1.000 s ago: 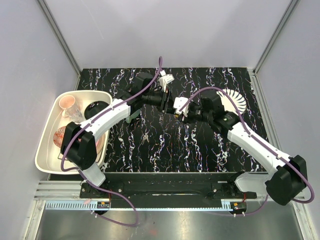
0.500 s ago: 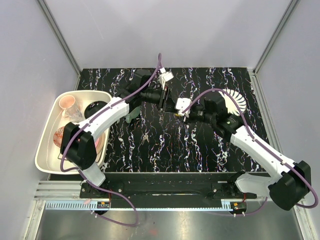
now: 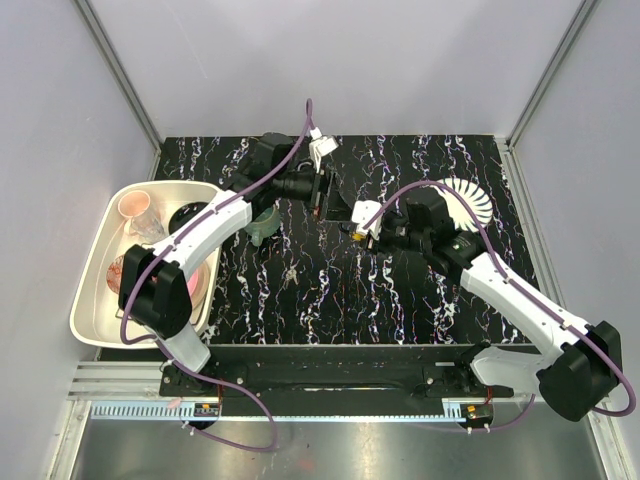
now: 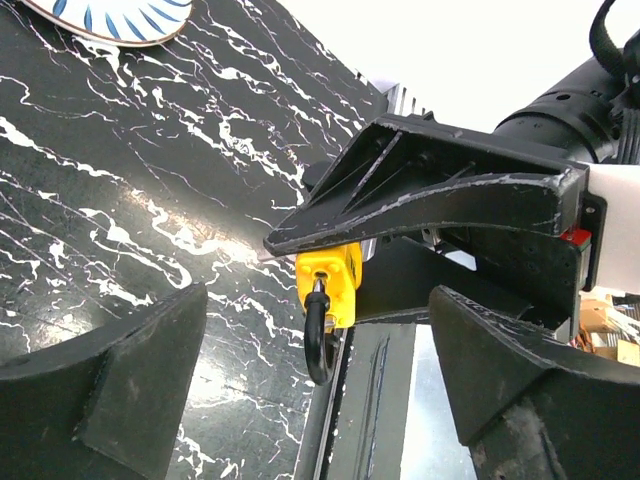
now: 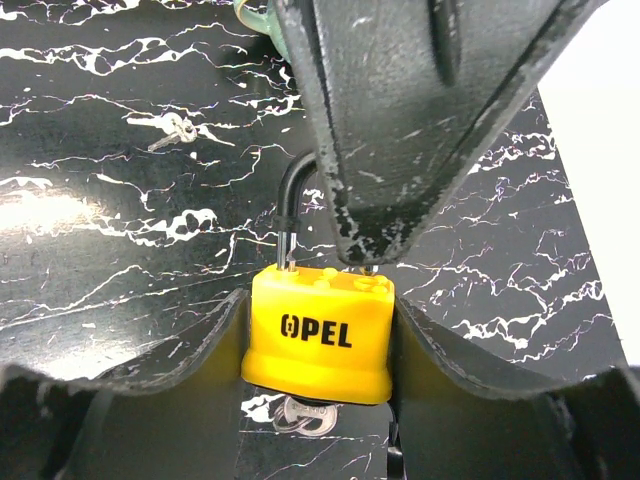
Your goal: Unlock with the key
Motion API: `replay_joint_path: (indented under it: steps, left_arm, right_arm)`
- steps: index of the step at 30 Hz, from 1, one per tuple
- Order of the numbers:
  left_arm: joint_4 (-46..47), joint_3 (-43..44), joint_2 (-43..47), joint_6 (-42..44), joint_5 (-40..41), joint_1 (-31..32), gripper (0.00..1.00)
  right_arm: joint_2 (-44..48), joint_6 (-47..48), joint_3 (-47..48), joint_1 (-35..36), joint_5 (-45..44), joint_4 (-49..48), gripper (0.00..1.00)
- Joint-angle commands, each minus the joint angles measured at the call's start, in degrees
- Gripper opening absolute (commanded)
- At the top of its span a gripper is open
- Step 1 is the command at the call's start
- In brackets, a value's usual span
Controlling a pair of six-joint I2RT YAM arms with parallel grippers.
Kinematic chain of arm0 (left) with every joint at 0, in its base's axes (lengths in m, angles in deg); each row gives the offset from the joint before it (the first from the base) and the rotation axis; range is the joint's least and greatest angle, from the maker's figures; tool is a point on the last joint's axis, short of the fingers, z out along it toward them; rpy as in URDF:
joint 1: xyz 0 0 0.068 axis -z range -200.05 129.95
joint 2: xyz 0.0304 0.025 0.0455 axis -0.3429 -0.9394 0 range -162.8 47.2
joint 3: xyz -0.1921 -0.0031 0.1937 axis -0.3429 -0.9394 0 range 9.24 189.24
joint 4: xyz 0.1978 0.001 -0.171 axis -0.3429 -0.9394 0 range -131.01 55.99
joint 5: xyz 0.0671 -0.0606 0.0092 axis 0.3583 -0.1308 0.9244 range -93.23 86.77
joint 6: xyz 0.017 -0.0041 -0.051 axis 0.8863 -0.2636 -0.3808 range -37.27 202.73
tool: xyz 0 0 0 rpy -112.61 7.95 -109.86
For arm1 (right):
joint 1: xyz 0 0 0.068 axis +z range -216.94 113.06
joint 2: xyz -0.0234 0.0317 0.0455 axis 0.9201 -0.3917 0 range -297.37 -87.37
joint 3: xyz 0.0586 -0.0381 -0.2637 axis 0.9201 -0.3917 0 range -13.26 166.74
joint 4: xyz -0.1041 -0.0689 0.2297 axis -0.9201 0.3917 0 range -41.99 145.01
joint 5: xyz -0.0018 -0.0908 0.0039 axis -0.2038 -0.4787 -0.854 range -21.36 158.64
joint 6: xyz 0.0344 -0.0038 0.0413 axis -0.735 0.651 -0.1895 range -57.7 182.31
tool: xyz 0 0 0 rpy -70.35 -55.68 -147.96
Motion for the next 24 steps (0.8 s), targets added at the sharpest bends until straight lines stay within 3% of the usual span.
replay_joint_path:
  steps: [1,3,4,8,24]
  left_arm:
    - [-1.8,2.7,2.7,4.8,0.4,0.1,0.9]
    - [-2.0,2.8,2.7,5.4,-0.5,0.2,0.79]
    - [-2.2,2.9,2.5,5.6,-0.9,0.1,0.68]
    - [-2.5,2.8,2.5,6.5,-1.9,0.2,0.53]
    - [-10.6,6.2,1.2,14.0,-3.5,3.6,0.38]
  right_arm:
    - [1.6,-1.2,1.6,-0.1,-0.5,-3.8,0.0]
    - [1.4,-1.9,1.8,-0.1,-0.5,-3.7,0.0]
    - [1.3,-2.0,2.0,-0.2,-0.5,-3.8,0.0]
    - [1.3,-3.6,2.2,-0.9,0.2,-3.7,0.0]
    - [0.1,-6.1,4.4,-1.8,-0.8,-3.9,0.0]
